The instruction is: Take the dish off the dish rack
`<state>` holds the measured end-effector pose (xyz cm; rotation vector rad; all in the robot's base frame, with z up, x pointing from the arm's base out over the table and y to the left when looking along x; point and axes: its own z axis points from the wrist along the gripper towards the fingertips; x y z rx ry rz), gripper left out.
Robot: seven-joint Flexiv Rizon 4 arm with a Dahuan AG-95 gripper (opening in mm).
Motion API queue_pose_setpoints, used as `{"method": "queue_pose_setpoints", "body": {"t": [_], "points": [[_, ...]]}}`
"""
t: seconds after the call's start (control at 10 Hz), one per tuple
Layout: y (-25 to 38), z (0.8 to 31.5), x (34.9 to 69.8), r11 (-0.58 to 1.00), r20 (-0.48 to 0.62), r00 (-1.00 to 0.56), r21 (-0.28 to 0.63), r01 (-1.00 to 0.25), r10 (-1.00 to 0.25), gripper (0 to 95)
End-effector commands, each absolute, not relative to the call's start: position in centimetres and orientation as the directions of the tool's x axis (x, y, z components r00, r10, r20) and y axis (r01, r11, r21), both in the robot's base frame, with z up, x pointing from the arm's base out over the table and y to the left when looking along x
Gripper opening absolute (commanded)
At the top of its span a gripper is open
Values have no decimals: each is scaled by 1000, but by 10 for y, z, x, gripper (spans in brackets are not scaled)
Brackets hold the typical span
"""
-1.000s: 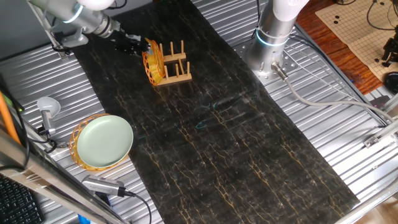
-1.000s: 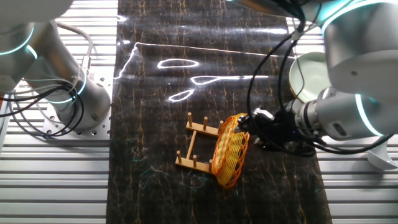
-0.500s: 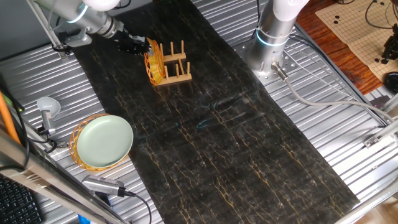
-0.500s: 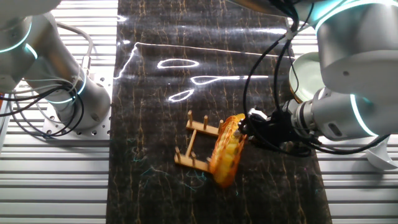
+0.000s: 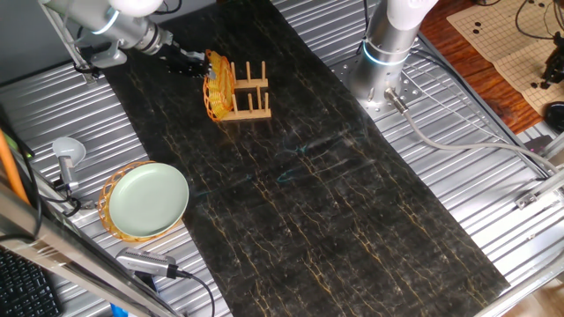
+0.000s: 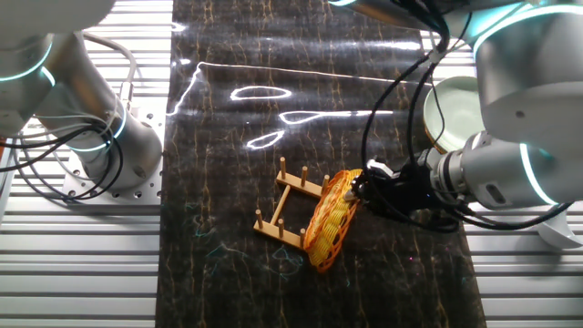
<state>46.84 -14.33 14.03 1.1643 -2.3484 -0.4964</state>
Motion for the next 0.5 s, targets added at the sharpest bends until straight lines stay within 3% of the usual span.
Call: {"method": "queue_pose_setpoints", "body": {"t": [0.1,0.5], "points": [[-144,140,468,566,242,-527,530,-632,-815,0],[-146,143,466,551,222,-530,569,-611,-818,0]]}}
